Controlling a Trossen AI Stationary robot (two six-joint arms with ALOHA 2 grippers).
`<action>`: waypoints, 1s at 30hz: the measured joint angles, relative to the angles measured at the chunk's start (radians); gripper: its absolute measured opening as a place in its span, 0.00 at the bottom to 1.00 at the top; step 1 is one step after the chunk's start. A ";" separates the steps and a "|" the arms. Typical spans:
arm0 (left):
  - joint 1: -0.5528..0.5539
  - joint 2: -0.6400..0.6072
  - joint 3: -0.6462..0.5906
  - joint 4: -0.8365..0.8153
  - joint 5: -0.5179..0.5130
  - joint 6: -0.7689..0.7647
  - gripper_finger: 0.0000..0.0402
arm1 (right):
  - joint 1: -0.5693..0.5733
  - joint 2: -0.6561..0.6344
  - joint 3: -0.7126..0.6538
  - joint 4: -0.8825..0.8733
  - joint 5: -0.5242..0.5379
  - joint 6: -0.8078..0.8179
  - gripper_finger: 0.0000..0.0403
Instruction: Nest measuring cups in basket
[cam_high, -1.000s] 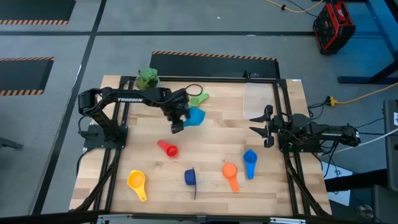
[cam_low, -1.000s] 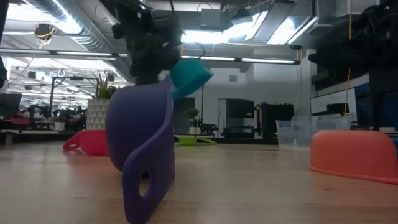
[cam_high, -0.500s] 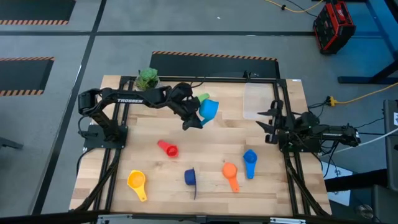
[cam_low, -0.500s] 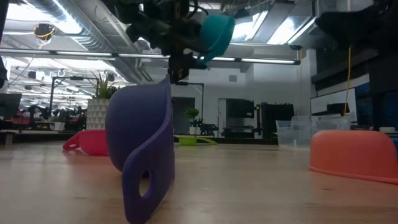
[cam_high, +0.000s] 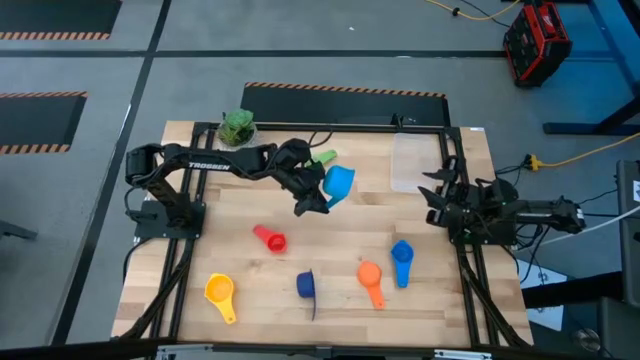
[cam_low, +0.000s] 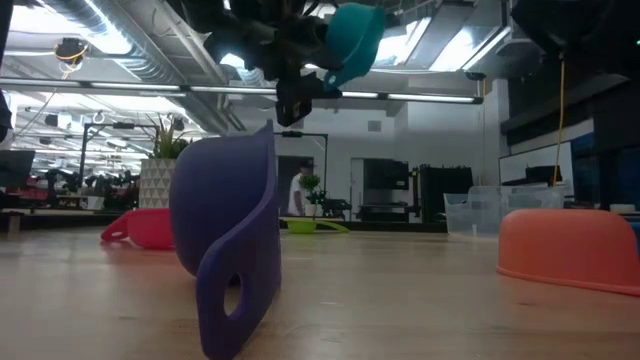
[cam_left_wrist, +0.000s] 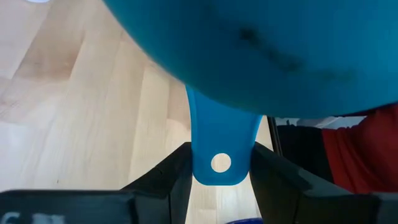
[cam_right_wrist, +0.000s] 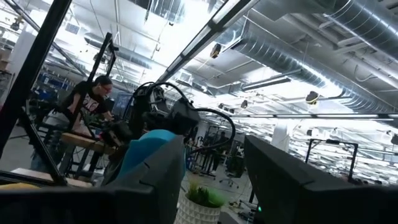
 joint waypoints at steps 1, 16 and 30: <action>-0.001 0.000 0.000 0.000 0.000 0.000 0.35 | 0.000 0.024 0.000 0.032 0.000 0.000 0.43; -0.002 0.000 0.001 0.035 -0.001 0.003 0.35 | -0.035 0.435 0.168 0.179 -0.001 0.004 0.43; -0.002 0.000 0.001 0.106 -0.008 0.004 0.35 | -0.066 0.760 0.347 0.171 -0.002 0.065 0.43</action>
